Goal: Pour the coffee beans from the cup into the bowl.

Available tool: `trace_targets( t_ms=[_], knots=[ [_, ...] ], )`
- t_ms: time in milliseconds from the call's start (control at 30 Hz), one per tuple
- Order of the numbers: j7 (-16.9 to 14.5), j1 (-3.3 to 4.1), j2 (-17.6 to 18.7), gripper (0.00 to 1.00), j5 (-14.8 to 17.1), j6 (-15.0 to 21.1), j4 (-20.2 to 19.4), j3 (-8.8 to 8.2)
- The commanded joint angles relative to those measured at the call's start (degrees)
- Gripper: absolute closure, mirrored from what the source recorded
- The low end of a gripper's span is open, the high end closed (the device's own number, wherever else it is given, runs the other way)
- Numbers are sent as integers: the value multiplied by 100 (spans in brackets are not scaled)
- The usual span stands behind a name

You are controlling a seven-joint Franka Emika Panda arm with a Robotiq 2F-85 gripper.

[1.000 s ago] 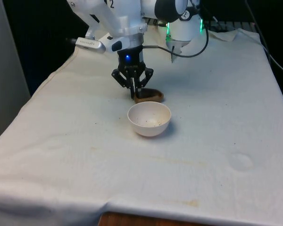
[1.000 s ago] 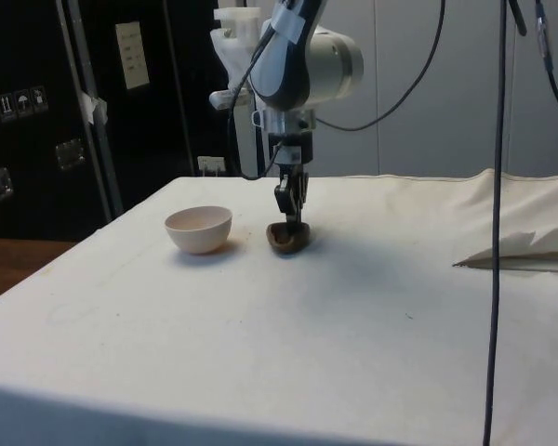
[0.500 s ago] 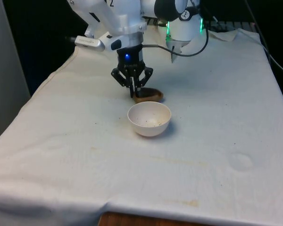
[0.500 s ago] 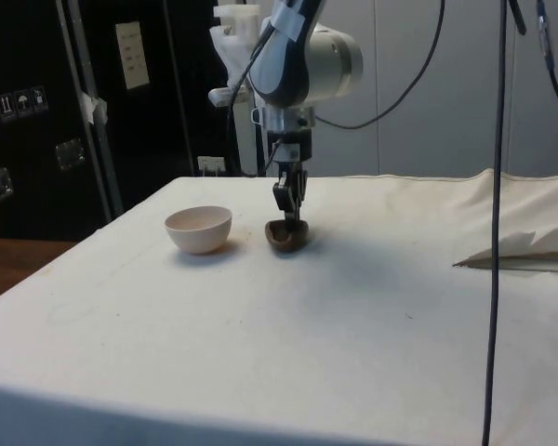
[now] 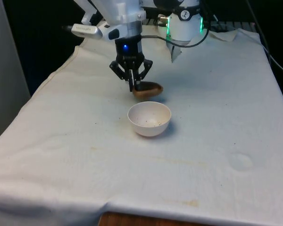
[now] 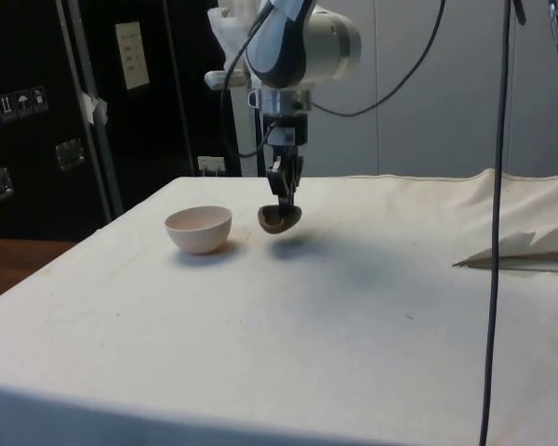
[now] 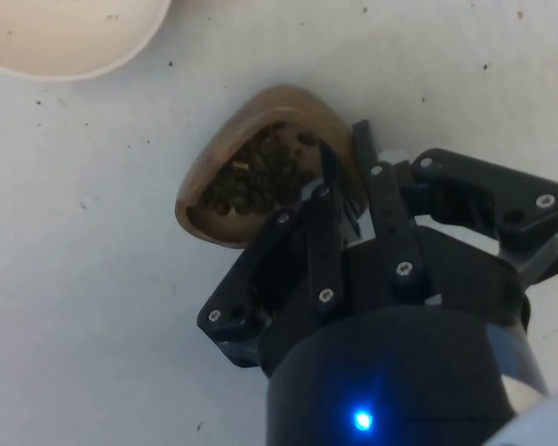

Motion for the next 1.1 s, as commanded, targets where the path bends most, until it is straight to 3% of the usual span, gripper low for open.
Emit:
trace_targets(
  t_ms=[0,200,233,267,467,567,600,633,700,833,867,900,1067],
  knots=[
    [120,52,-23,100,-109,-63,11,-74],
    [235,57,-160,100,-149,-183,80,-92],
    [126,0,-149,100,-34,-143,86,-17],
    [252,57,-178,100,-149,-206,92,-92],
    [372,80,-338,100,-201,-344,166,-126],
    [476,86,-447,100,-264,-424,195,-126],
    [327,34,-384,100,-120,-350,183,-57],
    [476,86,-447,100,-264,-424,195,-126],
    [533,97,-527,100,-298,-481,212,-132],
    [653,97,-682,100,-390,-567,229,-126],
    [533,52,-659,100,-264,-521,229,-63],
    [688,97,-716,100,-418,-590,235,-126],
    [837,92,-877,100,-567,-693,246,-120]
  ],
)
